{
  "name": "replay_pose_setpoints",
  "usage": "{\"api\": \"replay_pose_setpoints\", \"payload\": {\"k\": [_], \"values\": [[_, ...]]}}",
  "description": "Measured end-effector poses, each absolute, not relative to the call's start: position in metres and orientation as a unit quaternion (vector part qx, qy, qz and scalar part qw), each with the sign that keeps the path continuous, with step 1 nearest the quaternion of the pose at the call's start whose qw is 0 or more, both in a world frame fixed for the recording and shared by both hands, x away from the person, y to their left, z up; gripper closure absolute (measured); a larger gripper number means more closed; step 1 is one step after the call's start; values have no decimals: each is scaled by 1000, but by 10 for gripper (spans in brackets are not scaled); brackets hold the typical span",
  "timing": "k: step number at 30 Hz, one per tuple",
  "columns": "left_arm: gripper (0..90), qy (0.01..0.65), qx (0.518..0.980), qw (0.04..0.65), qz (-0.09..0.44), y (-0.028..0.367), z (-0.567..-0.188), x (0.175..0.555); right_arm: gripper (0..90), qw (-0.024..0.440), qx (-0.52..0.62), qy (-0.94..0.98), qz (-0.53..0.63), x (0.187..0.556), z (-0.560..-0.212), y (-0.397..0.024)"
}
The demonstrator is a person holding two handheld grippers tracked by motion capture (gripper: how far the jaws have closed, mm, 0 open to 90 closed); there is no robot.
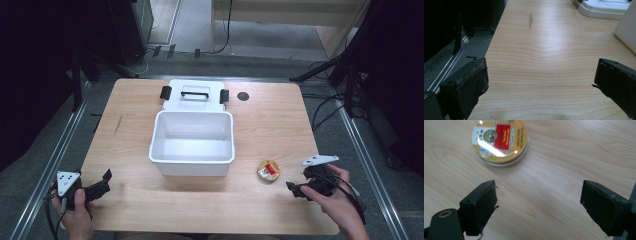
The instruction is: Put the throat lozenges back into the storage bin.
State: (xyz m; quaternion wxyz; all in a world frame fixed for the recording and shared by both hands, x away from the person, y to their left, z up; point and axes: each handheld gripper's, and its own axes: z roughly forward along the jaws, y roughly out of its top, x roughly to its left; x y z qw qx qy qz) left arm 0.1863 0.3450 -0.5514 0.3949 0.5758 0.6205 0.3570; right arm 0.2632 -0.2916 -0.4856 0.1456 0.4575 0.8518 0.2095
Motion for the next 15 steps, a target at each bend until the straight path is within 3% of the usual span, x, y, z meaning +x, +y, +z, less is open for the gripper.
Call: {"api": "replay_pose_setpoints", "payload": {"k": [15], "values": [[0, 622, 584, 390, 345, 345, -552, 189, 127, 66, 430, 898, 69, 299, -472, -246]]}}
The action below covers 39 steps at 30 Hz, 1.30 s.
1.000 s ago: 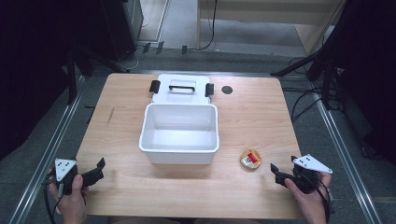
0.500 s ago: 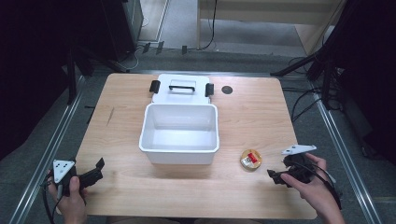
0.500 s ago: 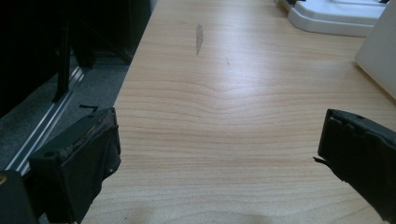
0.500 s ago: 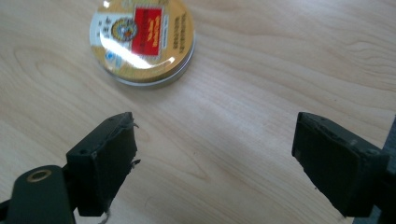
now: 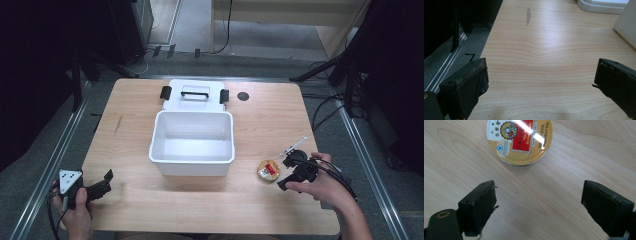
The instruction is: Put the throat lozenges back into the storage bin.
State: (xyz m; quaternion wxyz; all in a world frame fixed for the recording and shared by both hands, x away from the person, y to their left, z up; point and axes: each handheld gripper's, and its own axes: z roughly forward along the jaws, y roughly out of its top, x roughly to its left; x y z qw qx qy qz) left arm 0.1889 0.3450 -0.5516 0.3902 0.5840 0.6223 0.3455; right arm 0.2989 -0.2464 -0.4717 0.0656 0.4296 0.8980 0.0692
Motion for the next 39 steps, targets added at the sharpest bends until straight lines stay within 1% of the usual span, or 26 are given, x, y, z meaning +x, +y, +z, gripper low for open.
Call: {"api": "replay_pose_setpoints", "payload": {"k": [5, 6, 10, 16, 21, 24, 25, 29, 33, 36, 39], "values": [[0, 621, 585, 391, 345, 345, -552, 189, 105, 59, 426, 902, 36, 307, -473, -236], [0, 621, 584, 392, 345, 345, -552, 189, 89, 51, 431, 900, 34, 311, -473, -231], [0, 623, 583, 392, 344, 345, -552, 189, 88, 44, 435, 899, 31, 318, -473, -222], [0, 624, 584, 391, 342, 346, -552, 189, 119, 32, 435, 900, 27, 323, -478, -211], [0, 624, 585, 391, 341, 346, -552, 189, 118, 27, 443, 896, 24, 329, -485, -204], [0, 624, 584, 391, 341, 346, -552, 189, 111, 28, 450, 893, 18, 332, -487, -201], [0, 624, 584, 391, 340, 346, -552, 189, 95, 27, 454, 891, 14, 336, -490, -198], [0, 625, 583, 393, 340, 346, -552, 190, 92, 27, 459, 888, 7, 340, -493, -193], [0, 625, 583, 393, 339, 346, -552, 190, 101, 28, 461, 887, 2, 342, -496, -192], [0, 626, 584, 391, 338, 346, -552, 190, 130, 28, 470, 882, 2, 344, -501, -192], [0, 626, 584, 391, 338, 346, -552, 190, 132, 25, 471, 882, 2, 345, -505, -191]]}}
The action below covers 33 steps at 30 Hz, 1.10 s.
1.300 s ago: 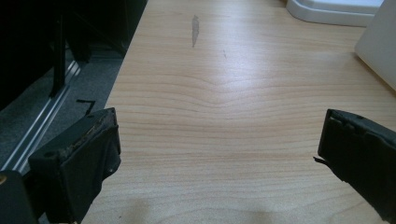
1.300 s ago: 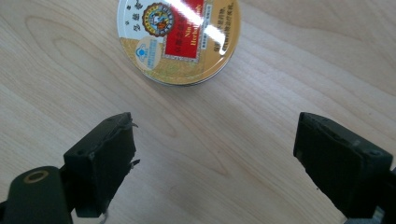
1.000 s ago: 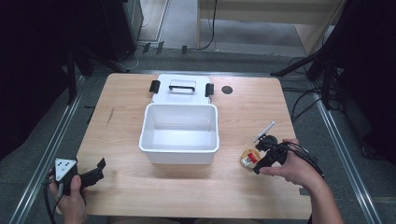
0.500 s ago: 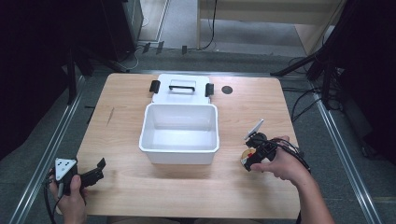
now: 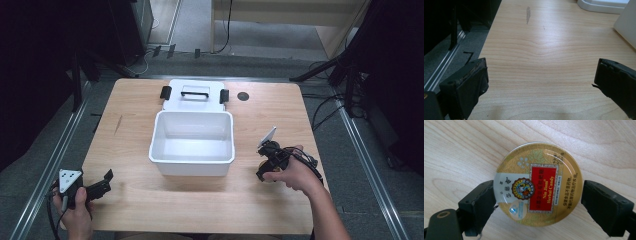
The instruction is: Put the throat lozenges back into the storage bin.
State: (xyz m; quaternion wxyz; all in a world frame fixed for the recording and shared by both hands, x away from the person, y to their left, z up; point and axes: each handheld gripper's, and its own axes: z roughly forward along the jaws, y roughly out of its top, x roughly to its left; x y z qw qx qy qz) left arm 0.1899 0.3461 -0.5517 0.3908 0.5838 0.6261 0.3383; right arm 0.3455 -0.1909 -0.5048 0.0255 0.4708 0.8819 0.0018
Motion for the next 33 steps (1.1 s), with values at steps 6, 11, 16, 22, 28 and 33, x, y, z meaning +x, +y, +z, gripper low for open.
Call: {"api": "replay_pose_setpoints", "payload": {"k": [6, 11, 16, 22, 28, 33], "values": [[0, 626, 582, 394, 337, 347, -552, 190, 183, 18, 476, 879, 6, 347, -509, -192], [0, 627, 586, 390, 335, 347, -552, 191, 202, 12, 474, 880, 19, 347, -508, -194], [0, 628, 585, 390, 335, 347, -552, 191, 203, 12, 469, 883, 26, 347, -501, -195], [0, 627, 585, 390, 335, 346, -552, 191, 203, 29, 460, 886, 47, 347, -479, -195], [0, 627, 585, 390, 335, 346, -552, 191, 203, 52, 436, 896, 64, 349, -458, -193], [0, 628, 586, 388, 334, 346, -552, 191, 204, 66, 407, 908, 70, 351, -441, -188]]}}
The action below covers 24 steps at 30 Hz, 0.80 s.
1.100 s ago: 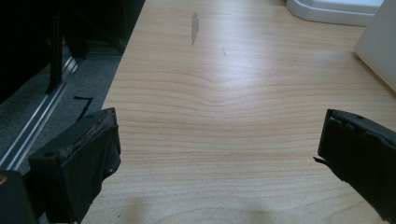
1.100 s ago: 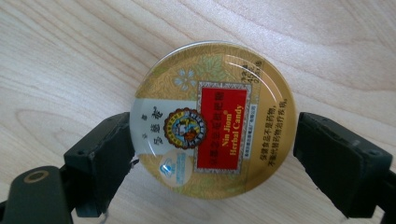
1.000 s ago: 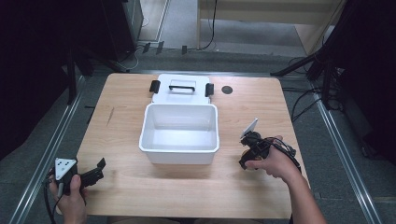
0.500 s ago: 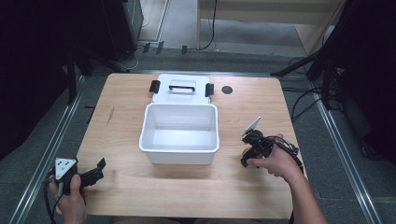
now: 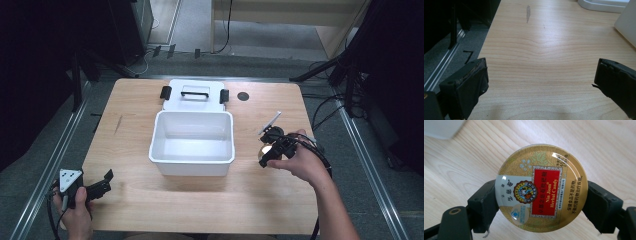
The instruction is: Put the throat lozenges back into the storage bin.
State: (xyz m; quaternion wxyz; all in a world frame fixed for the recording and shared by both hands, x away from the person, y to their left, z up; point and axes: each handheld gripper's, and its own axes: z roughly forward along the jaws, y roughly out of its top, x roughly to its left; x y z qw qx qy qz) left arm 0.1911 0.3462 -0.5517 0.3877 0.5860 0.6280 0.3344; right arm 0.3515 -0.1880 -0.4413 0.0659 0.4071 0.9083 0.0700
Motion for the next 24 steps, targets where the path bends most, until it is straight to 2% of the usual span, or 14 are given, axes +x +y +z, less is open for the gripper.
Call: {"api": "replay_pose_setpoints", "payload": {"k": [12, 24], "values": [[0, 628, 585, 389, 335, 347, -552, 191, 203, 81, 386, 913, 104, 355, -404, -177], [0, 628, 587, 386, 336, 346, -552, 191, 204, 84, 376, 916, 109, 360, -387, -163]]}}
